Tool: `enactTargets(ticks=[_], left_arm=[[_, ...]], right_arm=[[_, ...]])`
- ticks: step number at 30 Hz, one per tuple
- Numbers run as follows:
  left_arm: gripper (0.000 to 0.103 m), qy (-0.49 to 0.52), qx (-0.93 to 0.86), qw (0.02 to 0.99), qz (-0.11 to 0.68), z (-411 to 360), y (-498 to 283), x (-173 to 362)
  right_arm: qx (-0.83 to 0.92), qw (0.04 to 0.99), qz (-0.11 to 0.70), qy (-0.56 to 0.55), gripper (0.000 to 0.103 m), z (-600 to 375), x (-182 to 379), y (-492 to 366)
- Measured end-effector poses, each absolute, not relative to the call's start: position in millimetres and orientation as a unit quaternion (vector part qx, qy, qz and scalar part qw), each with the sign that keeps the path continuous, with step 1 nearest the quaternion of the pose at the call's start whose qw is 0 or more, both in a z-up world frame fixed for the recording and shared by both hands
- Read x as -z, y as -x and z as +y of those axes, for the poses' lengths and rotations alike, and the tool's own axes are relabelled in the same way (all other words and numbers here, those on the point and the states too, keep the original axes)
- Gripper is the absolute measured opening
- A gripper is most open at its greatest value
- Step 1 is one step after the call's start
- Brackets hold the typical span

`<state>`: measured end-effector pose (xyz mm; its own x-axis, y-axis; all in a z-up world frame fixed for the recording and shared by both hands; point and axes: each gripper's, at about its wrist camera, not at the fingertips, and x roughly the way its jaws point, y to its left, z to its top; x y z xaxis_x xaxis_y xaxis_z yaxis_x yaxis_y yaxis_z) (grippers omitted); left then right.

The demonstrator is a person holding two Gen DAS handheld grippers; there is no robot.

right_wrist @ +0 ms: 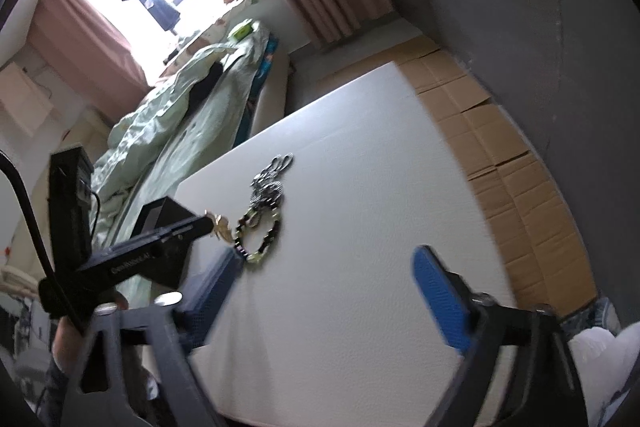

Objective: Organize jewelry
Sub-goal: 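Lower the left tool onto the gold flower charm strand and grasp it, then carry the flower strand into the box with left tool while right grasps green-black bracelet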

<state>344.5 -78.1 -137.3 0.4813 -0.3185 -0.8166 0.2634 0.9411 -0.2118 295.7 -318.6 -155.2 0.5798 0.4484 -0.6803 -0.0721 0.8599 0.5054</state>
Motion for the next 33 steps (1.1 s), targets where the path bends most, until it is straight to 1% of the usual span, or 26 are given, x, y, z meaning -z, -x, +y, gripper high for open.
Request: enactTargets(ticks=[2, 4, 6, 15, 21, 26, 27, 28, 30, 32, 33], left_arm=[[0.011, 0.032, 0.171, 0.862, 0.476, -75.2, -342.6, 132.1], [0.011, 0.037, 0.172, 0.864, 0.471, -70.9, -342.2, 127.7], [0.010, 0.040, 0.172, 0.866, 0.467, -67.7, -341.1, 123.4], [0.010, 0.052, 0.162, 0.879, 0.445, -41.2, -335.5, 102.8], [0.010, 0.065, 0.149, 0.886, 0.434, -20.4, -335.5, 95.3], [0.010, 0.075, 0.143, 0.889, 0.428, -5.1, -334.1, 91.3], [0.010, 0.077, 0.142, 0.890, 0.427, -3.1, -333.8, 90.7], [0.010, 0.078, 0.142, 0.890, 0.425, -1.2, -333.1, 90.0], [0.010, 0.081, 0.142, 0.891, 0.423, 2.0, -332.5, 88.3], [0.010, 0.083, 0.143, 0.891, 0.422, 4.5, -330.2, 88.2], [0.010, 0.085, 0.143, 0.891, 0.422, 6.8, -329.1, 87.9]], right_arm=[[-0.159, 0.859, 0.439, -0.210, 0.080, -309.9, 157.5, -301.1], [-0.168, 0.856, 0.446, -0.200, 0.073, -299.1, 159.2, -307.2], [-0.175, 0.852, 0.454, -0.191, 0.071, -288.7, 161.3, -314.8], [-0.171, 0.847, 0.485, -0.135, 0.070, -240.2, 172.1, -346.2], [-0.153, 0.845, 0.504, -0.092, 0.065, -218.0, 178.9, -357.8], [-0.124, 0.850, 0.511, -0.024, 0.062, -197.4, 180.4, -360.7], [-0.118, 0.850, 0.514, -0.003, 0.059, -193.0, 180.8, -360.0], [-0.111, 0.850, 0.515, 0.020, 0.053, -188.8, 181.3, -359.5], [-0.098, 0.851, 0.513, 0.058, 0.046, -185.5, 181.6, -356.4], [-0.094, 0.849, 0.517, 0.056, 0.031, -192.4, 179.2, -354.8], [-0.087, 0.848, 0.519, 0.057, 0.016, -196.9, 178.3, -354.7]])
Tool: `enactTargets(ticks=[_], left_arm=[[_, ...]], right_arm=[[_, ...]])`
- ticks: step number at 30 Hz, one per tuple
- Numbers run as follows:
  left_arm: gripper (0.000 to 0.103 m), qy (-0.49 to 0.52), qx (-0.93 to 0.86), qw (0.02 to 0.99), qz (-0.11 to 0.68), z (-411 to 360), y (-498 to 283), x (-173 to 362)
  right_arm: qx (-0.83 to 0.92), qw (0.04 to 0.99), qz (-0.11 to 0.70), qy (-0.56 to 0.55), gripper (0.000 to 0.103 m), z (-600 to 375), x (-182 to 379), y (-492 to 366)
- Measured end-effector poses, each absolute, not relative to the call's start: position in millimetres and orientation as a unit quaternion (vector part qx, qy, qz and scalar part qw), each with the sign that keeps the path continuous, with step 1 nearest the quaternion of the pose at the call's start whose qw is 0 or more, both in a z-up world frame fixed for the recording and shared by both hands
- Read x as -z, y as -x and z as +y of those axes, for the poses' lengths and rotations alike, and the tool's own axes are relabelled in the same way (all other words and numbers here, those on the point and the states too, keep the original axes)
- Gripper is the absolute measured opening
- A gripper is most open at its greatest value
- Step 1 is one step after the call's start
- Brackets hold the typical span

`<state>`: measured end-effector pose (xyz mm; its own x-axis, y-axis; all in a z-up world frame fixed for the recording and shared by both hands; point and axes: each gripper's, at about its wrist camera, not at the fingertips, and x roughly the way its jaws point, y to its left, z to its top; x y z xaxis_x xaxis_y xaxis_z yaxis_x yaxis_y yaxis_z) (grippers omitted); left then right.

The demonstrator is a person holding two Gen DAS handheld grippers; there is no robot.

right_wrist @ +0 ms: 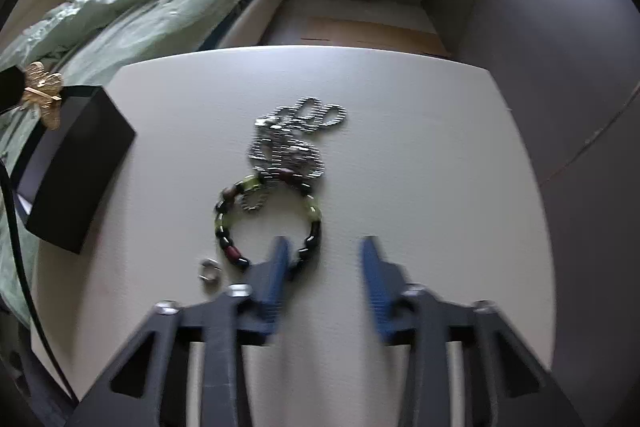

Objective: Organize jewelry
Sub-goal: 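Carry the flower strand into the box with left tool while right grasps green-black bracelet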

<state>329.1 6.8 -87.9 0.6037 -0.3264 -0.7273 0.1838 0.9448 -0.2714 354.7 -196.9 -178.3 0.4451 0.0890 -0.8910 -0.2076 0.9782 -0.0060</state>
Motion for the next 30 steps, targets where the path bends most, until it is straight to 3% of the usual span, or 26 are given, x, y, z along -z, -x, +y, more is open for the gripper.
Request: enactTargets(ticks=[1, 9, 23, 25, 26, 27, 30], left_arm=[[0.010, 0.085, 0.143, 0.892, 0.421, 7.8, -328.3, 87.4], [0.010, 0.098, 0.138, 0.896, 0.411, 25.1, -323.6, 81.7], [0.012, 0.135, 0.126, 0.890, 0.417, 60.9, -323.1, 88.0], [0.026, 0.144, 0.119, 0.887, 0.422, 67.7, -324.1, 89.6], [0.049, 0.151, 0.117, 0.886, 0.421, 72.5, -323.2, 89.5], [0.065, 0.156, 0.117, 0.889, 0.415, 75.8, -321.7, 87.9], [0.067, 0.161, 0.108, 0.896, 0.399, 86.5, -314.2, 82.2]], right_arm=[[-0.084, 0.846, 0.524, 0.053, 0.009, -203.5, 177.6, -354.9], [-0.119, 0.855, 0.504, -0.037, 0.009, -243.4, 149.5, -350.5], [-0.167, 0.890, 0.423, -0.025, 0.009, -204.9, 56.8, -334.4], [-0.179, 0.892, 0.415, -0.027, 0.009, -197.0, 47.7, -333.3], [-0.187, 0.892, 0.411, -0.027, 0.009, -191.0, 42.3, -332.6], [-0.194, 0.892, 0.407, -0.028, 0.009, -185.4, 37.8, -332.0], [-0.211, 0.892, 0.399, -0.027, 0.009, -166.7, 30.1, -331.1]])
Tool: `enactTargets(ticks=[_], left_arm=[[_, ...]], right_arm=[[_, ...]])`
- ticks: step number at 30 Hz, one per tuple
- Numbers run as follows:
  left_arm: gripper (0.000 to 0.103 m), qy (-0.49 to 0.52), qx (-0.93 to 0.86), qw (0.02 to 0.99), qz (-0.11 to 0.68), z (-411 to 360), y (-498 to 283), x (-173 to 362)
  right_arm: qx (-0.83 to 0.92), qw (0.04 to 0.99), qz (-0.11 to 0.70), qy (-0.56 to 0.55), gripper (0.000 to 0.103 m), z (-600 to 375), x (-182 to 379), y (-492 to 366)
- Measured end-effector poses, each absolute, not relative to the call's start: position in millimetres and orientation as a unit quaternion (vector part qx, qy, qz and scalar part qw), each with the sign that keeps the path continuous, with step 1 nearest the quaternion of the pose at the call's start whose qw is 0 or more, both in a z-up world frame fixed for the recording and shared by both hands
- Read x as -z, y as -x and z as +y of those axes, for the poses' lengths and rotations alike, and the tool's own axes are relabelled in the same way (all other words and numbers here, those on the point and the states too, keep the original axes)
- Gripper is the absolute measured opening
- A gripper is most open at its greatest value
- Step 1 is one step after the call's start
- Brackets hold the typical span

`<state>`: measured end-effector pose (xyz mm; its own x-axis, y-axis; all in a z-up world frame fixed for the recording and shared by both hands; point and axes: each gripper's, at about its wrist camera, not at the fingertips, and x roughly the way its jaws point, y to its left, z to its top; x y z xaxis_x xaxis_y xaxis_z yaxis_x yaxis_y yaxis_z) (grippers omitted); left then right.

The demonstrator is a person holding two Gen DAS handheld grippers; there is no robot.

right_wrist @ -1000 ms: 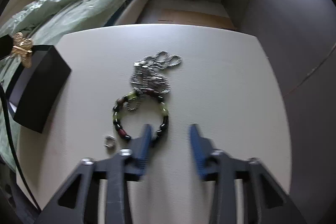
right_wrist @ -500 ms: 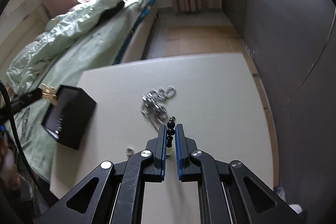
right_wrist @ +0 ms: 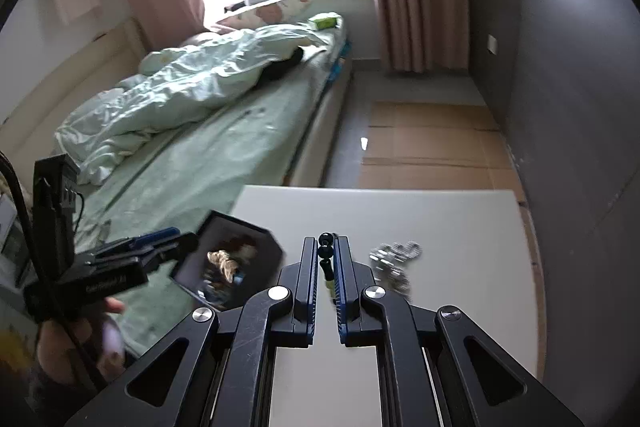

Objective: Organize jewelry
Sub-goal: 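Carry the flower strand into the box with left tool while right grasps green-black bracelet, then open the right tool to drop the green-black bead bracelet into the box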

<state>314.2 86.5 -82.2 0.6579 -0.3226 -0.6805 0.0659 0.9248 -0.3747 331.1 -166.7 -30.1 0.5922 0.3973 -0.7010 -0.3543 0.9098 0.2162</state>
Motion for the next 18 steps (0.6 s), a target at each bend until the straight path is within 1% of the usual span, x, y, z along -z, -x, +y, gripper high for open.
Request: enactTargets(ticks=[8, 10, 12, 18], left_arm=[[0.068, 0.166, 0.088, 0.900, 0.393, 118.2, -299.6, 76.6], [0.069, 0.166, 0.082, 0.901, 0.391, 125.1, -296.3, 75.1], [0.074, 0.167, 0.077, 0.903, 0.389, 132.7, -292.6, 74.5], [0.077, 0.172, 0.062, 0.903, 0.388, 151.2, -286.7, 75.5]], right_arm=[[-0.259, 0.880, 0.397, -0.030, 0.009, -112.1, 29.6, -331.2], [-0.267, 0.876, 0.399, -0.031, 0.009, -101.8, 31.7, -331.4], [-0.277, 0.872, 0.403, -0.033, 0.009, -90.9, 35.4, -333.7], [-0.303, 0.859, 0.410, -0.045, 0.009, -64.7, 43.8, -337.0]])
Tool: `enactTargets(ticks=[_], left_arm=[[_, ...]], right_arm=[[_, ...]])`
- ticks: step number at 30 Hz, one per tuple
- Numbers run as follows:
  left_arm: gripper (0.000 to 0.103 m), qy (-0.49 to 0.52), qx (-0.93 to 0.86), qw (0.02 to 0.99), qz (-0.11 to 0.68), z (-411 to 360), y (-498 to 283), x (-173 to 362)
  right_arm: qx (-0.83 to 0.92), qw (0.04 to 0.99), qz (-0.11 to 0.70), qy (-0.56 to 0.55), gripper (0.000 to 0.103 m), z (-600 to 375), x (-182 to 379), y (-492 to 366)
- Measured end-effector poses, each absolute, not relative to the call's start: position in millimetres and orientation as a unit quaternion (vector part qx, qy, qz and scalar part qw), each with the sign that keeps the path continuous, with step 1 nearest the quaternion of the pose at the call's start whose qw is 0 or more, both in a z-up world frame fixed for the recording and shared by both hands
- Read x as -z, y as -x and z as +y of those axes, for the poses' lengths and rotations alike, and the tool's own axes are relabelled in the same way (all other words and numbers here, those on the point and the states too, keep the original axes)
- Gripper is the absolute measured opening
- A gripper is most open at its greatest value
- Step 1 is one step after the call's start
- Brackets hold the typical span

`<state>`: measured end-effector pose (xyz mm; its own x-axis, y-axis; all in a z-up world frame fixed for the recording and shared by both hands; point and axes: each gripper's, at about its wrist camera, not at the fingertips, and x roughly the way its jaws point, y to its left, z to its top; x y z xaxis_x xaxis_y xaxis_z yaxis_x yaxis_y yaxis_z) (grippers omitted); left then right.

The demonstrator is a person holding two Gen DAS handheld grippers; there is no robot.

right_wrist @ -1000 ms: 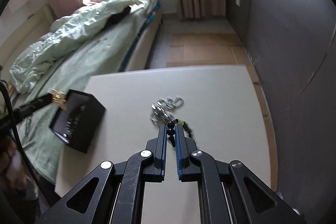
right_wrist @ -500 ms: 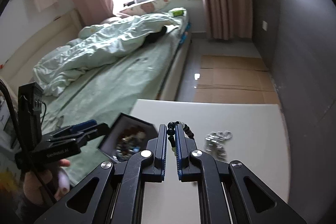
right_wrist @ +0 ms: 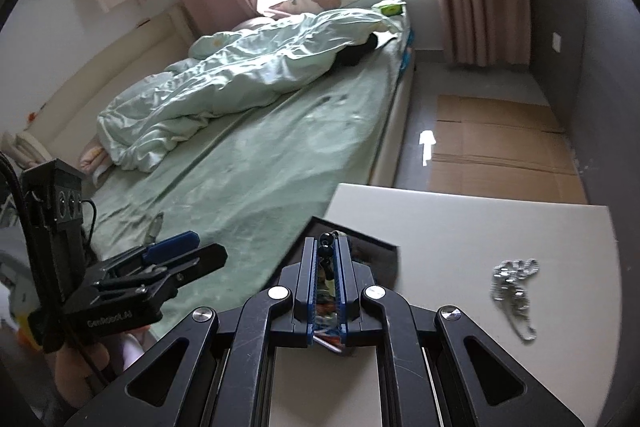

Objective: Organize jewelry
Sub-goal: 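Open the right tool to drop the green-black bead bracelet into the box, then lower the left tool onto the small silver ring and grasp it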

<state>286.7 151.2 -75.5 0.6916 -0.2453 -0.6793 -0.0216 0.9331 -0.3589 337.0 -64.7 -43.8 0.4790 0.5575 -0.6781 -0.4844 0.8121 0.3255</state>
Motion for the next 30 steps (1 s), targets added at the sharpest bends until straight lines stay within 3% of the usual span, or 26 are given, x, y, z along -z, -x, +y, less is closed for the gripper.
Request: enactTargets(ticks=[3, 5, 6, 7, 12, 16, 23, 24, 30], left_arm=[[0.085, 0.171, 0.054, 0.905, 0.387, 156.6, -284.5, 77.9], [0.091, 0.169, 0.048, 0.905, 0.387, 156.9, -285.5, 78.6], [0.093, 0.167, 0.047, 0.905, 0.387, 156.4, -286.0, 78.5], [0.093, 0.165, 0.048, 0.906, 0.387, 155.3, -285.9, 78.3], [0.100, 0.155, 0.055, 0.908, 0.386, 146.4, -284.9, 75.4], [0.101, 0.150, 0.067, 0.909, 0.382, 131.7, -284.1, 71.1], [0.101, 0.134, 0.089, 0.912, 0.378, 98.0, -281.5, 68.7], [0.101, 0.131, 0.093, 0.912, 0.378, 92.5, -281.0, 68.7], [0.101, 0.116, 0.112, 0.911, 0.380, 64.9, -281.9, 67.5]], right_arm=[[-0.327, 0.854, 0.402, -0.045, 0.010, -53.3, 45.2, -336.2], [-0.316, 0.854, 0.411, -0.035, 0.042, -47.7, 48.6, -335.7], [-0.304, 0.858, 0.413, -0.037, 0.066, -49.6, 50.1, -334.1], [-0.292, 0.865, 0.406, -0.046, 0.071, -55.7, 50.5, -330.3], [-0.269, 0.868, 0.410, -0.081, 0.072, -86.5, 57.1, -322.4], [-0.238, 0.879, 0.403, -0.096, 0.090, -118.3, 57.6, -311.8], [-0.217, 0.887, 0.390, -0.121, 0.097, -162.3, 55.8, -303.3], [-0.216, 0.885, 0.393, -0.123, 0.103, -166.6, 57.4, -302.4], [-0.189, 0.890, 0.394, -0.127, 0.103, -193.6, 65.7, -293.1]])
